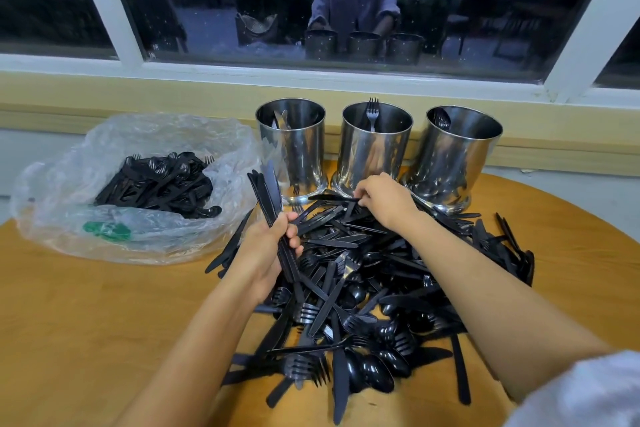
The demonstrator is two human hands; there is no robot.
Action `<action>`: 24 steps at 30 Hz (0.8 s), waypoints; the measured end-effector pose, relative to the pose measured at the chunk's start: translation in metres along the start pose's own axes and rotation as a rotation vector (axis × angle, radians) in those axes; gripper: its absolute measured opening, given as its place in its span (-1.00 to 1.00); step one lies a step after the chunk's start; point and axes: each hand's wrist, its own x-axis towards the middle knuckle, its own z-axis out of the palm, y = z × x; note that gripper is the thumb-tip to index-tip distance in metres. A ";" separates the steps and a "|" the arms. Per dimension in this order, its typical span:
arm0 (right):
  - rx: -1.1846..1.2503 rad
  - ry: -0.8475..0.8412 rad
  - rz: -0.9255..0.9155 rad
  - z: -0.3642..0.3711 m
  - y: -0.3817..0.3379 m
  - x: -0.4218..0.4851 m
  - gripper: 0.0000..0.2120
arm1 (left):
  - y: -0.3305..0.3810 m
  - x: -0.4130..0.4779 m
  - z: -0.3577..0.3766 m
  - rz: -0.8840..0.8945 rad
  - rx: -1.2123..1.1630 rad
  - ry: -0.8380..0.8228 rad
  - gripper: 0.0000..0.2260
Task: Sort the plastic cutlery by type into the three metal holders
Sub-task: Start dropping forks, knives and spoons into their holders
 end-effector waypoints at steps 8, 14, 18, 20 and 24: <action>0.844 -0.016 0.033 -0.054 -0.042 -0.085 -0.94 | -0.005 -0.021 0.019 -0.011 -0.053 -0.014 -0.83; 0.845 0.069 0.108 -0.039 -0.052 -0.160 -0.87 | -0.021 -0.062 0.048 -0.033 -0.079 -0.103 -0.80; 0.794 0.110 0.038 -0.042 -0.047 -0.204 -0.88 | -0.034 -0.101 0.062 -0.003 -0.008 -0.153 -0.82; 0.788 0.146 0.005 -0.049 -0.038 -0.222 -0.91 | -0.043 -0.118 0.064 0.053 0.082 -0.145 -0.82; 0.910 0.188 0.014 -0.066 -0.026 -0.245 -0.85 | -0.067 -0.144 0.063 0.245 0.383 -0.189 -0.81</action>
